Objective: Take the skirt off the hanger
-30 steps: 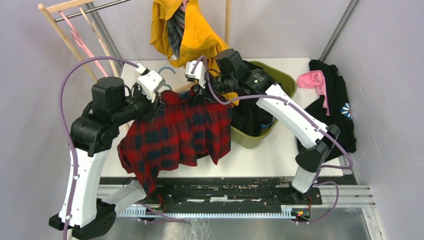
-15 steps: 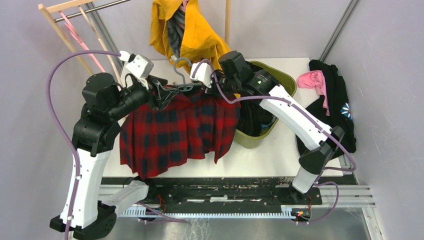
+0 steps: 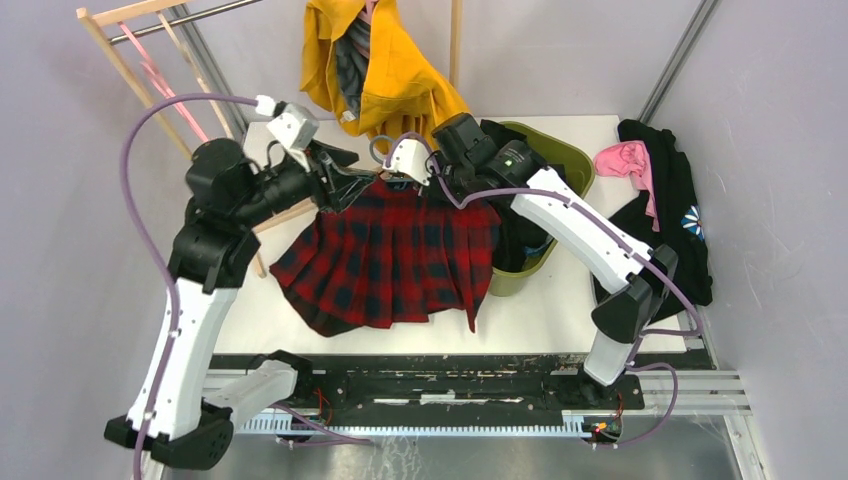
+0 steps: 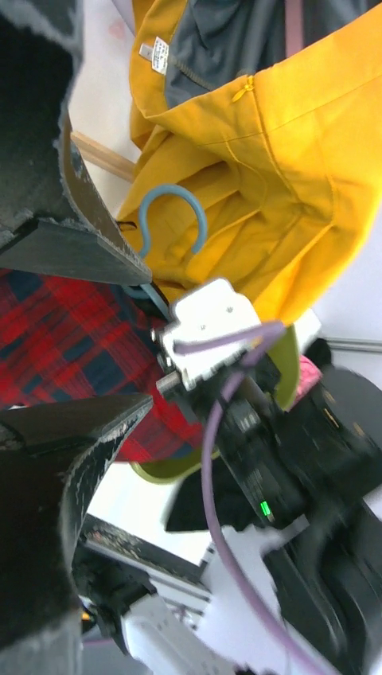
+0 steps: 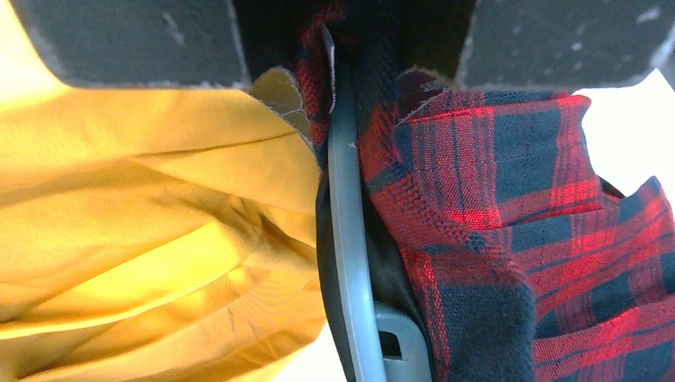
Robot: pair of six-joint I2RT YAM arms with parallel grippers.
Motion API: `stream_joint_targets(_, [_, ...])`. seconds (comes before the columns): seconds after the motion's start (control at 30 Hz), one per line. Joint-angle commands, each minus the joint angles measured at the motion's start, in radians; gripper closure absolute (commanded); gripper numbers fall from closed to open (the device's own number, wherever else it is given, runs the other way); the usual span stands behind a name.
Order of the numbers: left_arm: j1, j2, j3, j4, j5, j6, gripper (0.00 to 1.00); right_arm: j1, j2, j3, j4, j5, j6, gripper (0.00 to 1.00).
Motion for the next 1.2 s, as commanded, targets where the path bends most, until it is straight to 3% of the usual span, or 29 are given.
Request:
stream_joint_targets(0.0, [0.0, 0.097, -0.024, -0.031, 0.005, 0.167, 0.45, 0.023, -0.137, 0.042, 0.017, -0.042, -0.037, 0.99])
stream_joint_targets(0.13, [0.001, 0.194, -0.003, 0.021, 0.005, 0.209, 0.52, 0.033, -0.193, 0.022, -0.019, -0.079, -0.065, 0.99])
stream_joint_targets(0.37, [0.005, 0.218, -0.006, 0.006, -0.007, 0.283, 0.53, 0.033, -0.28, -0.037, -0.026, -0.151, -0.133, 0.99])
stream_joint_targets(0.6, [0.009, 0.203, -0.096, 0.113, 0.088, 0.159, 0.55, 0.027, -0.299, -0.057, -0.018, -0.127, -0.159, 0.99])
stream_joint_targets(0.73, [0.008, 0.182, -0.138, 0.157, 0.06, 0.19, 0.55, 0.025, -0.29, -0.033, -0.02, -0.123, -0.181, 0.99])
stream_joint_targets(0.9, [0.018, 0.195, -0.05, 0.105, 0.05, 0.24, 0.55, 0.026, -0.298, -0.012, -0.023, -0.12, -0.18, 0.99])
stream_joint_targets(1.03, [0.019, 0.169, -0.054, 0.192, 0.096, 0.166, 0.55, 0.027, -0.307, -0.008, -0.019, -0.135, -0.171, 0.99])
stream_joint_targets(1.17, [0.02, 0.145, 0.023, 0.132, 0.132, 0.133, 0.55, 0.03, -0.314, 0.001, 0.006, -0.077, -0.196, 0.99])
